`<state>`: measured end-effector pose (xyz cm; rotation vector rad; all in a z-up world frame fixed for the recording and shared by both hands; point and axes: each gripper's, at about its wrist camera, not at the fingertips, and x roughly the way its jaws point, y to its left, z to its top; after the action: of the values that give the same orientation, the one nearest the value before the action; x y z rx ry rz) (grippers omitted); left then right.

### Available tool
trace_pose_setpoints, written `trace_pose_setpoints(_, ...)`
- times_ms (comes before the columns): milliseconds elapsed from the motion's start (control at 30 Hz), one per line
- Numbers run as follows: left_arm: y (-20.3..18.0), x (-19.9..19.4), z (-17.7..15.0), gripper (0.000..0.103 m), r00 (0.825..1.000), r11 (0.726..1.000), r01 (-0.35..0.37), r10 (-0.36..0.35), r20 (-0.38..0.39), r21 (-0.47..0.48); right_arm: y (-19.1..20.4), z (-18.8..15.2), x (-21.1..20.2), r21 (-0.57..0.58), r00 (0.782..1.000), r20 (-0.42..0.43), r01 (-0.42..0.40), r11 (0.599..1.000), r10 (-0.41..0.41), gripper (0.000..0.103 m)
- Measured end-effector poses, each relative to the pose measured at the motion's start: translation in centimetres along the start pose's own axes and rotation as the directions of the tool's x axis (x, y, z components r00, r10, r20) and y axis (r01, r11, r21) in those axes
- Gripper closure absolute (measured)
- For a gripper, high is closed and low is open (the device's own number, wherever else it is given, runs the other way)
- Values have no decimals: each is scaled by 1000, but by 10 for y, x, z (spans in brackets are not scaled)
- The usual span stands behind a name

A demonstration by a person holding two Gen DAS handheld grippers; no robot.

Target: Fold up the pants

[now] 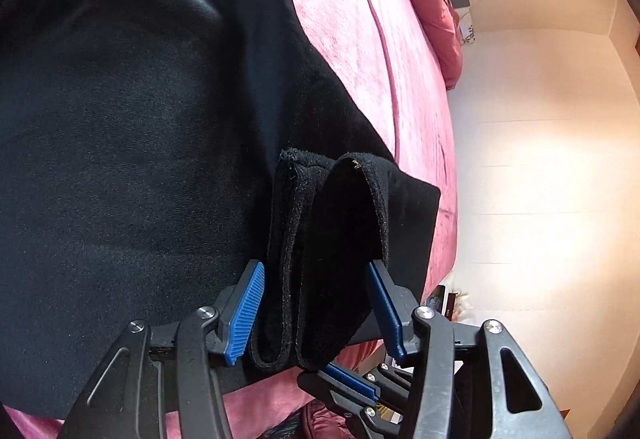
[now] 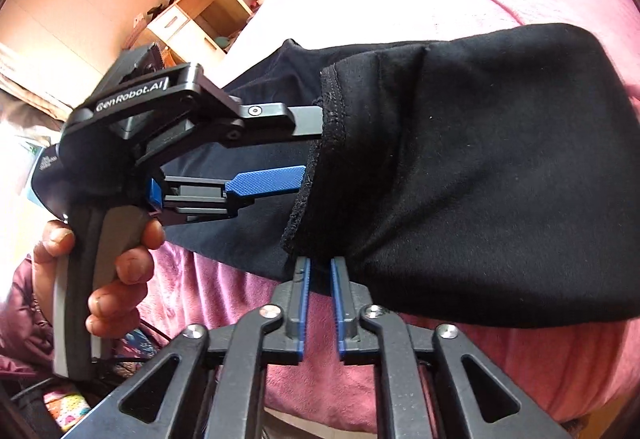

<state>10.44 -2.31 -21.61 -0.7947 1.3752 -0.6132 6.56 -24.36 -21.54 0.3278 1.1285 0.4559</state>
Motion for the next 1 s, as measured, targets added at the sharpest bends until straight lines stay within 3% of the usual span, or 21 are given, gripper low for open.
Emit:
trace_pose_setpoints(100, 0, -6, -7, 47, 1000, 1000, 16, -16, 27, -6, -2, -2, -12, 19, 1000, 27, -10, 1000, 9, 66)
trace_pose_setpoints(200, 4, -11, -14, 44, 999, 1000, 18, -18, 30, -15, -7, -6, -24, 31, 999, 42, 0, 1000, -1, 66)
trace_pose_setpoints(400, -2, 7, -19, 43, 998, 998, -63, 64, -25, 24, -17, -20, -59, 81, 995, 81, 50, 995, -56, 66)
trace_pose_setpoints(533, -15, 24, -19, 45, 988, 987, -140, 144, -55, 75, -41, -36, -92, 161, 977, 132, 143, 976, -165, 64)
trace_pose_setpoints(567, -18, 26, -19, 46, 985, 983, -158, 164, -59, 93, -53, -36, -103, 189, 971, 134, 172, 967, -199, 59)
trace_pose_setpoints(600, -22, 29, -18, 59, 981, 978, -173, 181, -65, 113, -62, -41, -108, 219, 962, 131, 207, 954, -239, 50)
trace_pose_setpoints(633, -26, 31, -17, 83, 980, 977, -172, 183, -75, 128, -72, -47, -111, 249, 950, 120, 254, 935, -290, 46)
trace_pose_setpoints(700, -33, 31, -14, 83, 983, 978, -157, 168, -75, 135, -89, -53, -112, 295, 929, 87, 321, 900, -360, 43)
trace_pose_setpoints(767, -45, 25, -13, 84, 989, 979, -123, 135, -67, 162, -102, -57, -108, 339, 922, 64, 340, 877, -383, 43)
trace_pose_setpoints(867, -72, 13, -7, 85, 996, 976, -64, 76, -50, 209, -104, -50, -95, 327, 916, 42, 364, 872, -399, 43)
trace_pose_setpoints(1000, -111, -4, -2, 85, 1000, 956, 6, 3, -31, 294, -99, -36, -81, 322, 897, 79, 389, 863, -434, 43)
